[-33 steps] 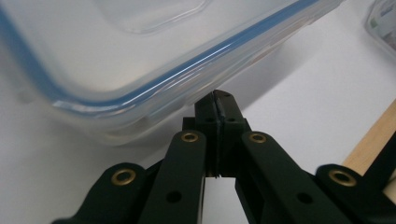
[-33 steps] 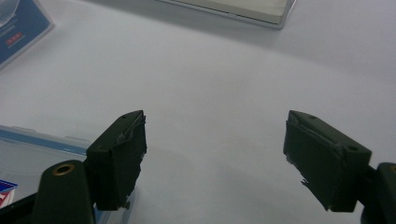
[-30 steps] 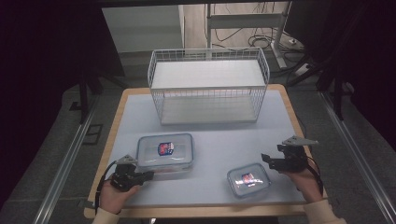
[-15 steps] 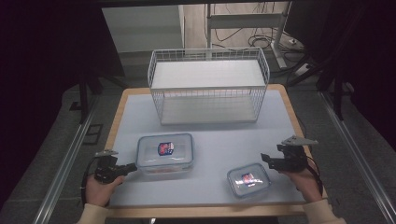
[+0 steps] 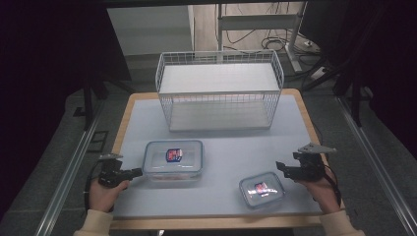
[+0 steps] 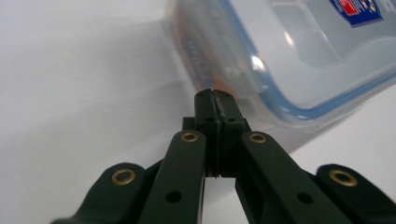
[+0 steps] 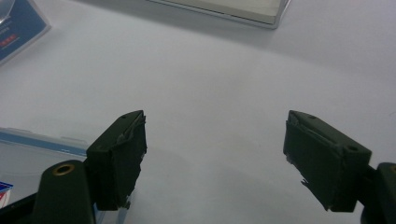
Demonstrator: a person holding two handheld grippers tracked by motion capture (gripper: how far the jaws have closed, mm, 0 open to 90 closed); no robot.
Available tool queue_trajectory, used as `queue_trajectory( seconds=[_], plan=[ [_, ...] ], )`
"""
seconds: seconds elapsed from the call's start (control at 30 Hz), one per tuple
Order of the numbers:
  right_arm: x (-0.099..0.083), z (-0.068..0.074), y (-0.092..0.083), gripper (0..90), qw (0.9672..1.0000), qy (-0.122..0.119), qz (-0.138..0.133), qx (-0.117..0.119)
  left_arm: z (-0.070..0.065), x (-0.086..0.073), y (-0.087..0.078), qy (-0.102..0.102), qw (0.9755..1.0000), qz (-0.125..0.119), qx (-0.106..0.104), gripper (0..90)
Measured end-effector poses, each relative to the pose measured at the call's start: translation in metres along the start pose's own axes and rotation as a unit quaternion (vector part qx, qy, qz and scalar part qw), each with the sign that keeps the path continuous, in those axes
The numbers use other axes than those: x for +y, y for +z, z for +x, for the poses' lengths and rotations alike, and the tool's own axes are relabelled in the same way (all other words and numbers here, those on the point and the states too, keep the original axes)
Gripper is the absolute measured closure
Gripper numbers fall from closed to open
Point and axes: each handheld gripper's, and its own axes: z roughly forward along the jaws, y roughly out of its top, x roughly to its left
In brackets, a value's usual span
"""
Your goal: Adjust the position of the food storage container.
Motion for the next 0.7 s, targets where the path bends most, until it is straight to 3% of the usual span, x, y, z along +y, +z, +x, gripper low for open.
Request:
queue_trajectory(
  seconds=[0.03,0.17,0.27,0.3,0.5,0.7],
  plan=[
    [0.0,-0.001,0.0,21.4,1.0,0.001,0.0,-0.001,0.004,0.001,-0.002,-0.009,0.9999,-0.01,0.003,89.8],
    [-0.001,-0.002,0.0,21.4,1.0,0.002,0.0,-0.004,0.005,0.005,0.0,-0.01,0.9998,-0.017,-0.008,89.8],
    [-0.001,-0.001,0.0,21.4,1.0,0.001,0.001,-0.003,0.001,0.01,0.006,-0.004,0.9998,-0.014,-0.016,89.9],
    [-0.001,0.0,0.001,21.4,1.0,0.001,0.001,-0.003,-0.001,0.013,0.009,0.001,1.0,-0.007,-0.005,89.9],
    [-0.001,-0.001,0.001,21.4,1.0,0.001,0.002,-0.004,-0.004,0.016,0.018,-0.002,0.9999,-0.004,-0.016,89.9],
    [-0.001,0.0,0.001,21.5,1.0,0.001,0.002,-0.004,-0.017,0.025,0.028,0.003,0.9998,-0.004,-0.017,89.9]
  ],
)
